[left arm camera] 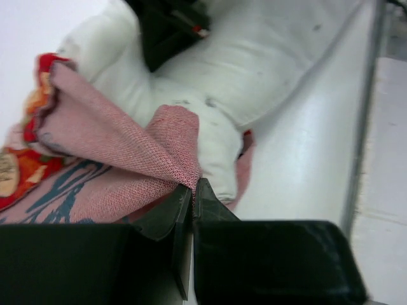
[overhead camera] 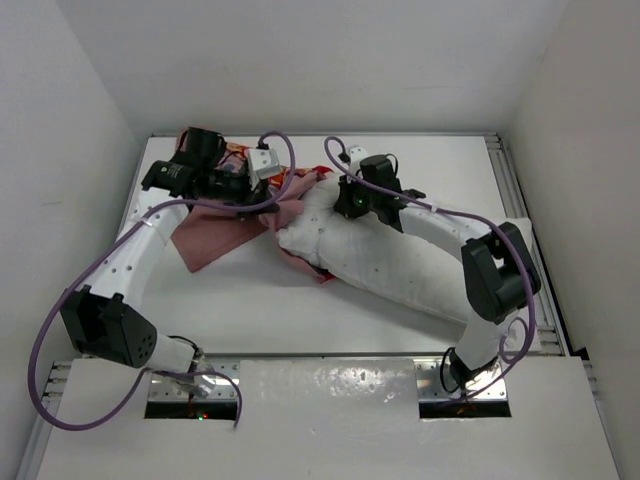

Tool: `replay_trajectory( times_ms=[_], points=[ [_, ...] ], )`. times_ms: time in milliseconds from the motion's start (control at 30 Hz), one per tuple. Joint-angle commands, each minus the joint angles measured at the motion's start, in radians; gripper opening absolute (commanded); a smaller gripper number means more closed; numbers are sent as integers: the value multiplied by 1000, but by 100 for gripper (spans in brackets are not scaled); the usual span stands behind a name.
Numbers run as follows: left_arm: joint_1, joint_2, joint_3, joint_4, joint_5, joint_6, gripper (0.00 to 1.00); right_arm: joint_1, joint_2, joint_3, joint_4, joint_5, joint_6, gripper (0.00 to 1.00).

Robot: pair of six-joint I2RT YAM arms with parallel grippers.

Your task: Put the pillow into the pillowcase

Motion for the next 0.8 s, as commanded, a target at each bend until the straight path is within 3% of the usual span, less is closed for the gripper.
replay_trajectory(
  times_ms=[0,267,400,600,767],
  points=[
    [-17,-1,34,-100,223,-29,0,-12,77,-8,-3,176,88,0],
    [-70,82,112,-263,200,138,0,-63,165,87,2,203,222,0],
    [-57,88,90,-357,109,289,0,-172,120,41,135,67,363,0],
    [-15,59,-54,-345,-33,391,0,-192,92,6,211,-39,432,0],
    [-12,80,-26,-327,14,400,0,-152,100,-33,209,45,469,0]
  ],
)
